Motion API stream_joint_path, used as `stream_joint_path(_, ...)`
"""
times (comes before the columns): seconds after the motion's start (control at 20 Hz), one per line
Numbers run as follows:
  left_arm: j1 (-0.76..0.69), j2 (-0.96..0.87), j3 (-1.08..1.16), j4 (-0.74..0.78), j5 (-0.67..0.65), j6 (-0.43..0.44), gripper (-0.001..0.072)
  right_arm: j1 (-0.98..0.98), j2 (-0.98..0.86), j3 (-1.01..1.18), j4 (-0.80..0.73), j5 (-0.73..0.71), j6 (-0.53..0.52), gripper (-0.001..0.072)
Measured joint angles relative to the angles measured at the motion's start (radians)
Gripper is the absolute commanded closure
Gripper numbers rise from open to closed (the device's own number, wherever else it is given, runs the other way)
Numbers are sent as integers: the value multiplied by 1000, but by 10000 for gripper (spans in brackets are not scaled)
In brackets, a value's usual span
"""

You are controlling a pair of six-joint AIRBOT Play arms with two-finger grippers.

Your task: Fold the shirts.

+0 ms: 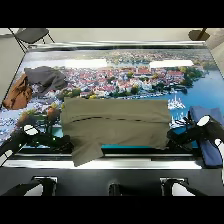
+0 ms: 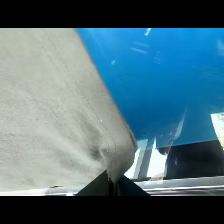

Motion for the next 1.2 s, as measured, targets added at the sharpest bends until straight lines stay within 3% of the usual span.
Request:
stream_joint_path(0.2, 10, 41, 79, 32, -15, 21, 683, 2, -4, 52, -12, -36, -24, 672)
stream_joint_path(0.5, 24, 38, 407, 74, -90, -4, 684, 61, -20, 310, 7, -45, -32, 673)
stream_joint_path(0.85, 20, -349, 897, 123, -169, -21, 683, 226, -286, 689, -98, -133, 62, 671)
stream_joint_path(1.1, 16, -594, 1117, 124, -229, -33, 679, 249, -431, 798, -120, -139, 126, 668)
stream_joint_path(1.15, 13, -628, 1135, 124, -242, -34, 675, 251, -446, 805, -119, -135, 130, 658)
stream_joint_path(1.2, 10, -656, 1148, 122, -251, -38, 606, 253, -455, 810, -117, -133, 134, 585)
